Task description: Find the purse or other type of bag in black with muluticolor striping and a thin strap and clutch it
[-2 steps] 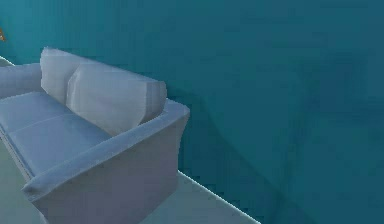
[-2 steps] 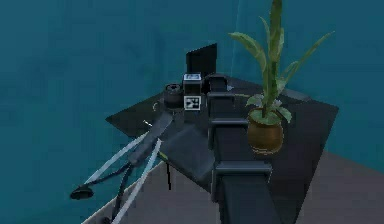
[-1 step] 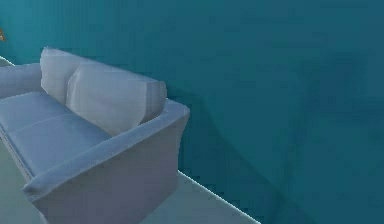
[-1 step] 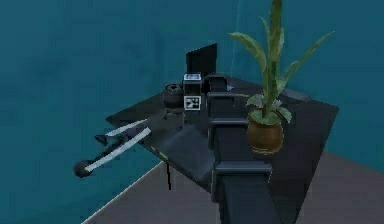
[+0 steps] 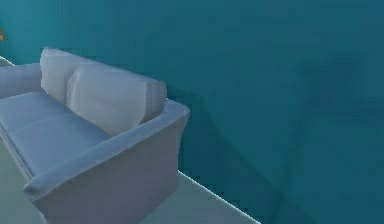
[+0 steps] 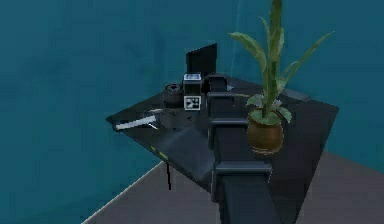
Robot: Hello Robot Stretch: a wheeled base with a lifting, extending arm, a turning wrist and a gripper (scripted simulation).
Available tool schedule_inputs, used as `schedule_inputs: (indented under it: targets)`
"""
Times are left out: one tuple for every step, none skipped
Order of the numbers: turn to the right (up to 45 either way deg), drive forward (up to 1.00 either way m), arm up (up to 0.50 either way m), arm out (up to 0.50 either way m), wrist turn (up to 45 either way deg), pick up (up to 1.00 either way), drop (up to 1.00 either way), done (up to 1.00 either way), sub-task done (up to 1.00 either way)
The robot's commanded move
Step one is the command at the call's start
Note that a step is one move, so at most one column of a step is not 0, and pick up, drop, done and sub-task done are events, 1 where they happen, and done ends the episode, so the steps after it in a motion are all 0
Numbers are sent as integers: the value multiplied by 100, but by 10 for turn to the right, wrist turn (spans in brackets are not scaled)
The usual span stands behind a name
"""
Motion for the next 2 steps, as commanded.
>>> schedule_inputs:
  targets:
    - [0,0,0,0,450,0,0,0,0]
    - [0,0,0,0,210,0,0,0,0]
